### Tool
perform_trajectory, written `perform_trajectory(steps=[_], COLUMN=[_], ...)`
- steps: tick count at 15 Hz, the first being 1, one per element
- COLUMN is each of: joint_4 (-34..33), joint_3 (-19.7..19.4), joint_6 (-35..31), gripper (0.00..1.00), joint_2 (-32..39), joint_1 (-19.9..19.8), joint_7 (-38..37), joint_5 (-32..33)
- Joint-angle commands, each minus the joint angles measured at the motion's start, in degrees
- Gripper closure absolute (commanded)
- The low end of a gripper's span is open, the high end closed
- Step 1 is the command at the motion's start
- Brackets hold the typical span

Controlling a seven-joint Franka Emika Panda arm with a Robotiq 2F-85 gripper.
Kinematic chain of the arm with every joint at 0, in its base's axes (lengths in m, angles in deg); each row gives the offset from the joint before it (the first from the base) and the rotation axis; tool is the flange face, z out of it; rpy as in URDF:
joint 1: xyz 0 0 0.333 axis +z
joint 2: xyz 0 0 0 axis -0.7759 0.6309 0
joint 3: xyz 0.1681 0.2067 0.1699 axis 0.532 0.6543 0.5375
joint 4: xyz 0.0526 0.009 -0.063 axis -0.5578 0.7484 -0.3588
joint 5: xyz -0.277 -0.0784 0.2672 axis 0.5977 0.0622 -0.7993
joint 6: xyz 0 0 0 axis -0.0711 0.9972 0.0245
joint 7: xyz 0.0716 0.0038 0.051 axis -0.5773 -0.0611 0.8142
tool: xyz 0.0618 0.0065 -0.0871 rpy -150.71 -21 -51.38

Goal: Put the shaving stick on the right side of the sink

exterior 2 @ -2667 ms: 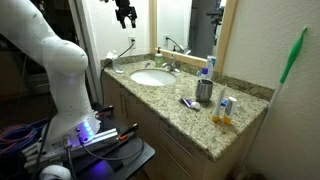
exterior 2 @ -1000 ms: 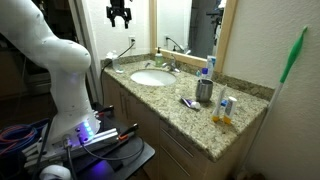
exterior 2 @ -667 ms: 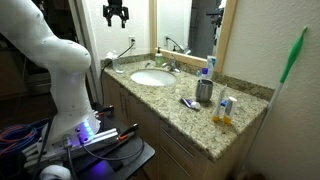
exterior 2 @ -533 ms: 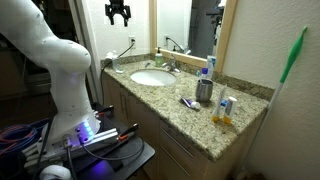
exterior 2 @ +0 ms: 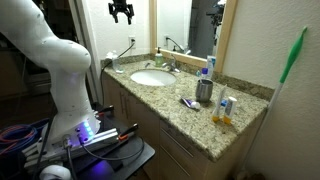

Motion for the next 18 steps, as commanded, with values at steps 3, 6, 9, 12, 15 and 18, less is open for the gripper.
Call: perform_trajectory(steps=[3,6,9,12,15,18], joint_4=[-2.07,-2.42,-1.56,-2.72,-3.01,-1.71], joint_3=[0.14,0.41,0.36,0.42,0.32,0.57], joint_6=[-7.75,-14.76,-13.98,-13.89,-14.55,-22.69], gripper=[0.00,0.00,0.00,0.00,0.00,0.00], joint_2=[12.26,16.95,16.91,18.89,19.00,19.05], joint_1=[-0.27,-0.54,-0.32,-0.33,-0.26,-0.41], joint_7=[2.34,2.55,1.51,1.81,3.55,5.38], joint_5=[-0.30,1.13,-0.24,-0.82,-0.32,2.07])
